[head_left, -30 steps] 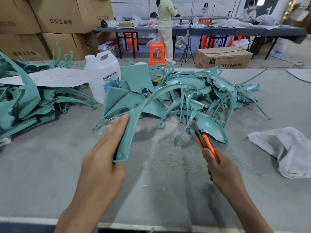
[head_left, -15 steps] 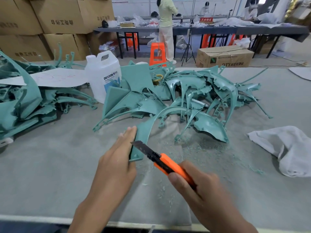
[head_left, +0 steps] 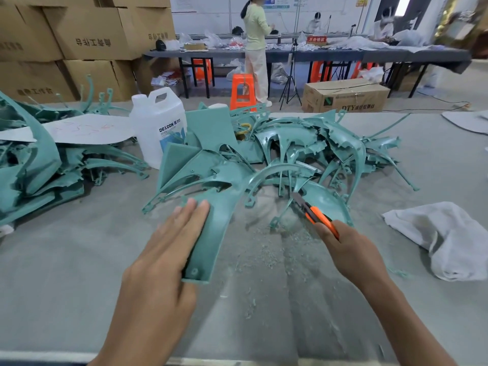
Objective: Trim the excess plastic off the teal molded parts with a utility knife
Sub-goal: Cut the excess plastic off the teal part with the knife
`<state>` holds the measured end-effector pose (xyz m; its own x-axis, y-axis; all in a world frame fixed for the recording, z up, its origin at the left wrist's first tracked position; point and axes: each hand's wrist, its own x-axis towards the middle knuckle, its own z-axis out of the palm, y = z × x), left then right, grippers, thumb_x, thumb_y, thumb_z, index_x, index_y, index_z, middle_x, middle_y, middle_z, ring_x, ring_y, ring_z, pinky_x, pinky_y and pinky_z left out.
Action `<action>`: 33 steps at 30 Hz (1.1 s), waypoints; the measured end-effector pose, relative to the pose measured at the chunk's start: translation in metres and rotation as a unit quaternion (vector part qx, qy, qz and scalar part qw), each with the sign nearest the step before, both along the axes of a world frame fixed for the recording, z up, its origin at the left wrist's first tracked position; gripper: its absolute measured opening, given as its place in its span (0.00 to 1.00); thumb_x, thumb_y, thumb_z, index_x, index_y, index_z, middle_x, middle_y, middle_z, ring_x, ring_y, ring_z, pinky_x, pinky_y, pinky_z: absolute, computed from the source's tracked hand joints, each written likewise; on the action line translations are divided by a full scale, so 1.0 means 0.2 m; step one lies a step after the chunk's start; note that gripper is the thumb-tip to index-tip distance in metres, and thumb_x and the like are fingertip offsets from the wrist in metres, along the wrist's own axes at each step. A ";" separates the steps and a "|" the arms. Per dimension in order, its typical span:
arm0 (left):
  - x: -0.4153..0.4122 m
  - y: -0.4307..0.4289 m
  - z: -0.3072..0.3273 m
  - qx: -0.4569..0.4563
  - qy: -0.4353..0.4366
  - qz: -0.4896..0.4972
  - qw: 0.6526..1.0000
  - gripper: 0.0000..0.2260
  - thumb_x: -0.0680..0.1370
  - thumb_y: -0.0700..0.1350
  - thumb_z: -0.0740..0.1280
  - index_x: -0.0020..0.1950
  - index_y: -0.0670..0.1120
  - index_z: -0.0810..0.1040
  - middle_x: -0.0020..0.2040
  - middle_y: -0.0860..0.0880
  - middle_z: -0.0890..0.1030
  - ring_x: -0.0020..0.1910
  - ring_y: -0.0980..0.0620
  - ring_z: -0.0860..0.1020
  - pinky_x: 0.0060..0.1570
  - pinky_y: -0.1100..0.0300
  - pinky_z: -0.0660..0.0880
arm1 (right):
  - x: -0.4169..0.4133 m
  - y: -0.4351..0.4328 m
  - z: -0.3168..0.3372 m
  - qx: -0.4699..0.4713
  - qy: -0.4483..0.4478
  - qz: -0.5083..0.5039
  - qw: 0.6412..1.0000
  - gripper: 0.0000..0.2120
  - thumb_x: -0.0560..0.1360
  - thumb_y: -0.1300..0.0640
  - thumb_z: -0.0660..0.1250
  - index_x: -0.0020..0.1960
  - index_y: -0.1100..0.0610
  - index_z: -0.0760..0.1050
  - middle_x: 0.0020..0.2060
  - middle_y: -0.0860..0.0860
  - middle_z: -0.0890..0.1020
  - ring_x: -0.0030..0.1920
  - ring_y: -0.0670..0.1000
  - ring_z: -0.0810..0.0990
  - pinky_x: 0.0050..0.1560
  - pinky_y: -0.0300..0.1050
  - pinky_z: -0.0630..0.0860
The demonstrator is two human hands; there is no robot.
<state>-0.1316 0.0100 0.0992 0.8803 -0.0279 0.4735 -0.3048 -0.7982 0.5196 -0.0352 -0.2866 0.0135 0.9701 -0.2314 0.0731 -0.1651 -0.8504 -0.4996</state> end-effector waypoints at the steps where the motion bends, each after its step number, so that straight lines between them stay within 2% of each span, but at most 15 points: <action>1: 0.00 0.01 0.00 -0.001 -0.003 0.006 1.000 0.40 0.64 0.32 0.59 0.75 0.53 0.71 0.74 0.59 0.69 0.74 0.65 0.63 0.72 0.72 0.55 | -0.01 0.01 -0.02 0.028 -0.007 -0.007 1.000 0.24 0.78 0.32 0.52 0.39 0.51 0.68 0.30 0.51 0.77 0.31 0.52 0.76 0.33 0.50 0.72; 4: 0.03 0.01 -0.04 0.003 0.016 0.020 1.000 0.43 0.63 0.23 0.65 0.75 0.53 0.70 0.74 0.57 0.70 0.73 0.62 0.65 0.72 0.68 0.57 | -0.09 0.09 0.00 0.226 -0.060 -0.008 0.972 0.22 0.77 0.33 0.56 0.41 0.51 0.72 0.27 0.51 0.79 0.27 0.52 0.79 0.31 0.55 0.77; 5: 0.04 0.01 -0.06 0.007 0.024 0.023 0.999 0.44 0.62 0.22 0.66 0.75 0.53 0.71 0.74 0.57 0.70 0.73 0.62 0.65 0.72 0.69 0.57 | -0.13 0.13 0.03 0.281 -0.082 0.008 0.956 0.20 0.76 0.33 0.57 0.41 0.49 0.73 0.27 0.50 0.79 0.26 0.51 0.78 0.29 0.53 0.77; 7: 0.05 0.00 -0.09 0.016 0.038 0.028 0.999 0.44 0.63 0.22 0.67 0.74 0.53 0.71 0.73 0.57 0.70 0.73 0.62 0.65 0.71 0.73 0.55 | -0.21 0.22 0.09 0.321 -0.115 0.071 0.937 0.18 0.75 0.31 0.57 0.43 0.43 0.75 0.30 0.50 0.81 0.27 0.49 0.80 0.28 0.45 0.77; 9: 0.05 -0.01 -0.11 0.025 0.045 0.027 0.998 0.43 0.63 0.22 0.68 0.74 0.52 0.71 0.73 0.56 0.71 0.72 0.61 0.65 0.71 0.75 0.54 | -0.30 0.30 0.16 0.324 -0.122 0.146 0.927 0.16 0.76 0.31 0.58 0.44 0.41 0.75 0.34 0.49 0.83 0.28 0.48 0.81 0.28 0.40 0.76; 11: 0.07 0.00 -0.13 0.033 0.044 0.025 0.998 0.43 0.62 0.22 0.68 0.74 0.51 0.72 0.73 0.55 0.71 0.72 0.60 0.66 0.71 0.75 0.54 | -0.38 0.35 0.21 0.319 -0.109 0.197 0.921 0.17 0.75 0.32 0.59 0.45 0.43 0.75 0.34 0.49 0.83 0.27 0.47 0.80 0.28 0.41 0.75; 16: 0.07 0.02 -0.15 0.036 0.027 0.040 0.998 0.42 0.61 0.22 0.69 0.72 0.49 0.75 0.72 0.53 0.73 0.71 0.50 0.72 0.67 0.64 0.61 | -0.44 0.37 0.28 0.177 -0.061 0.268 0.945 0.25 0.72 0.27 0.55 0.47 0.48 0.72 0.33 0.46 0.81 0.29 0.46 0.76 0.29 0.39 0.69; 19: 0.05 0.05 -0.16 0.046 -0.020 0.004 0.999 0.37 0.66 0.26 0.67 0.73 0.48 0.73 0.73 0.51 0.72 0.73 0.55 0.67 0.73 0.64 0.60 | -0.36 0.34 0.29 0.119 -0.103 0.223 0.962 0.26 0.73 0.26 0.54 0.43 0.48 0.72 0.33 0.45 0.79 0.27 0.45 0.74 0.28 0.38 0.67; 21: 0.03 0.06 -0.15 0.047 -0.048 -0.012 0.998 0.32 0.69 0.33 0.61 0.74 0.48 0.73 0.74 0.52 0.71 0.75 0.56 0.66 0.74 0.64 0.58 | -0.26 0.30 0.28 0.142 -0.112 0.166 0.969 0.23 0.74 0.30 0.55 0.40 0.48 0.72 0.28 0.48 0.77 0.23 0.44 0.71 0.24 0.38 0.69; 23: 0.02 0.06 -0.14 0.046 -0.062 -0.019 0.997 0.31 0.70 0.38 0.56 0.74 0.48 0.73 0.75 0.52 0.71 0.75 0.55 0.66 0.75 0.63 0.59 | -0.14 0.21 0.23 0.121 -0.108 0.113 0.980 0.20 0.78 0.35 0.57 0.38 0.49 0.71 0.25 0.48 0.74 0.22 0.44 0.70 0.22 0.37 0.67; 24: 0.01 0.07 -0.14 0.038 -0.069 -0.019 0.997 0.31 0.70 0.38 0.55 0.74 0.48 0.73 0.75 0.53 0.71 0.75 0.55 0.66 0.75 0.63 0.59 | -0.08 0.17 0.20 0.098 -0.093 0.088 0.987 0.21 0.79 0.36 0.57 0.38 0.51 0.70 0.26 0.48 0.74 0.24 0.44 0.70 0.24 0.39 0.67; 26: 0.01 0.07 -0.16 -0.008 -0.081 -0.009 0.997 0.30 0.72 0.36 0.57 0.75 0.52 0.72 0.75 0.56 0.71 0.74 0.56 0.68 0.74 0.63 0.61 | -0.01 0.10 0.13 0.075 -0.056 0.040 0.995 0.24 0.80 0.36 0.56 0.40 0.56 0.70 0.29 0.53 0.75 0.29 0.51 0.72 0.33 0.54 0.73; 28: 0.02 0.07 -0.18 -0.057 -0.081 0.010 0.995 0.32 0.73 0.34 0.62 0.75 0.56 0.71 0.73 0.59 0.72 0.73 0.58 0.69 0.72 0.62 0.64 | 0.01 0.09 0.09 0.121 -0.059 0.007 0.991 0.26 0.80 0.36 0.56 0.40 0.58 0.69 0.30 0.56 0.76 0.31 0.56 0.74 0.37 0.59 0.76; 30: 0.03 0.07 -0.20 -0.085 -0.051 0.036 0.994 0.36 0.73 0.31 0.67 0.75 0.61 0.69 0.71 0.63 0.73 0.71 0.61 0.70 0.69 0.62 0.66 | -0.04 0.15 0.10 0.219 -0.107 -0.004 0.970 0.25 0.79 0.35 0.57 0.40 0.57 0.70 0.29 0.56 0.77 0.29 0.58 0.76 0.34 0.60 0.76; 33: 0.07 0.05 -0.24 -0.109 -0.002 0.055 0.993 0.39 0.72 0.26 0.70 0.73 0.63 0.71 0.69 0.68 0.73 0.70 0.67 0.69 0.68 0.64 0.66 | -0.18 0.30 0.13 0.305 -0.168 0.058 0.936 0.22 0.76 0.31 0.57 0.42 0.50 0.72 0.28 0.54 0.76 0.27 0.55 0.75 0.28 0.60 0.75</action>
